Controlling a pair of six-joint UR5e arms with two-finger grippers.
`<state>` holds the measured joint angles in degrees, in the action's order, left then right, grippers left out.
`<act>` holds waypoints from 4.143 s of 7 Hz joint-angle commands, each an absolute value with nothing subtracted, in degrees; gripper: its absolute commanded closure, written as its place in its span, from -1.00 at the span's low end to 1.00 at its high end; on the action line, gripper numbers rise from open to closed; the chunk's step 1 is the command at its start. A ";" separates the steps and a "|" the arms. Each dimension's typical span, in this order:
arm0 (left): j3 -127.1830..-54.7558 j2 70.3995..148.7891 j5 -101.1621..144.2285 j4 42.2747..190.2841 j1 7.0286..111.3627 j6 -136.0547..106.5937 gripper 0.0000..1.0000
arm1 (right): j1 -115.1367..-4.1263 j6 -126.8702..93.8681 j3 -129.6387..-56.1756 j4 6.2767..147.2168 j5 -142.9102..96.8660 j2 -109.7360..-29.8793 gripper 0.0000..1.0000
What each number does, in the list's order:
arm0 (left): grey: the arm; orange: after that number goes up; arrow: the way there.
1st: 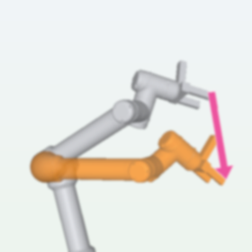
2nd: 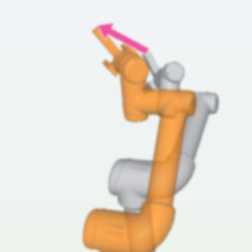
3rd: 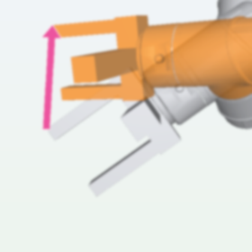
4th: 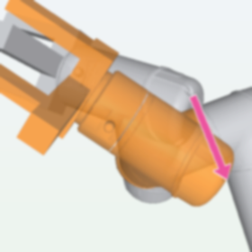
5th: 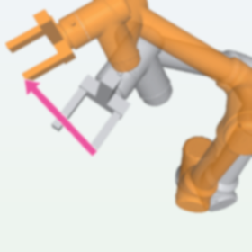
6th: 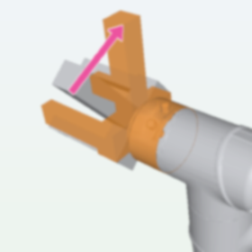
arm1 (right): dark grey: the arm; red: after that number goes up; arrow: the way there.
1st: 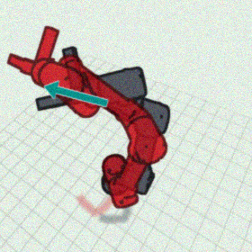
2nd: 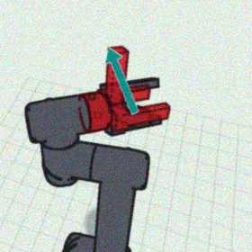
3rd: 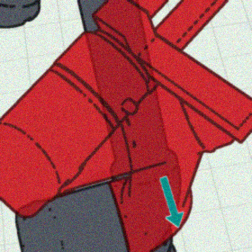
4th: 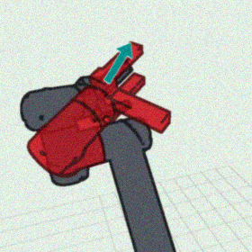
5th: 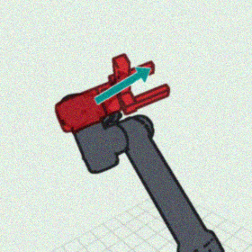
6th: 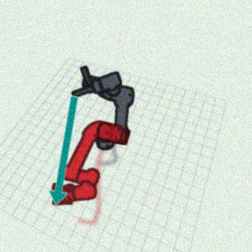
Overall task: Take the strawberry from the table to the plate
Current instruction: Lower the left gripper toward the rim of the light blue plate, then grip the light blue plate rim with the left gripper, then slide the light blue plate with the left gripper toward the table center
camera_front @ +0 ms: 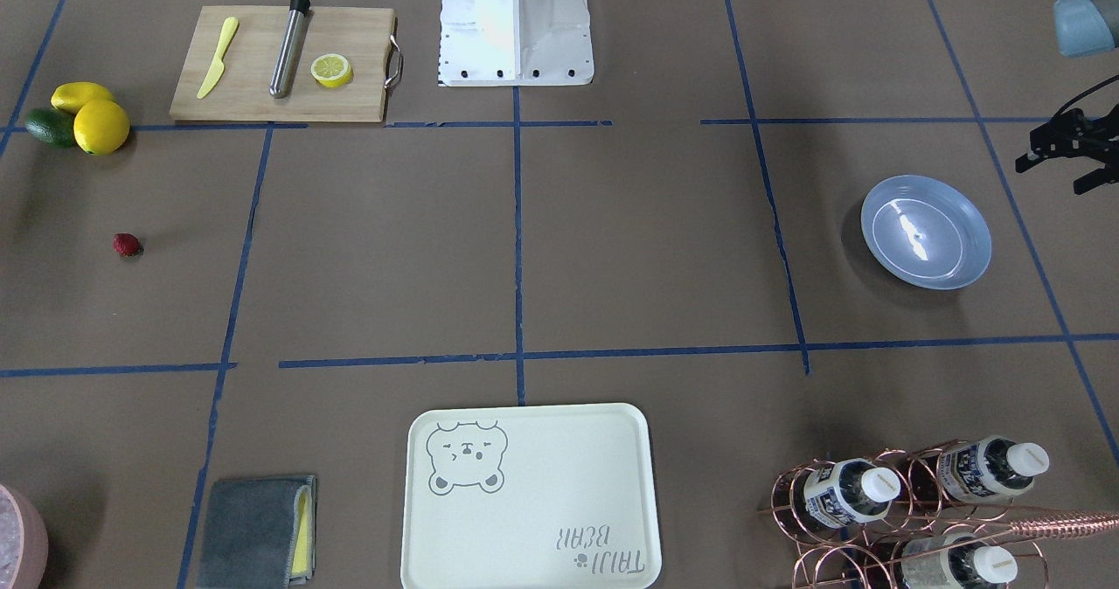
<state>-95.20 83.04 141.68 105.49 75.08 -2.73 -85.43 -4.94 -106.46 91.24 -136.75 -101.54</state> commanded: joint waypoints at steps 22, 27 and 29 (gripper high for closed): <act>-99.90 94.39 144.93 116.89 59.45 -47.47 1.00 | -85.43 -5.01 -106.96 91.23 -137.64 -101.69 -1.00; -95.55 116.35 130.20 125.06 33.08 -84.99 1.00 | -85.43 -5.01 -106.96 91.23 -137.72 -101.60 -1.00; -89.77 116.89 125.09 133.11 30.77 -84.99 1.00 | -85.43 -5.10 -107.05 91.14 -139.48 -101.60 -1.00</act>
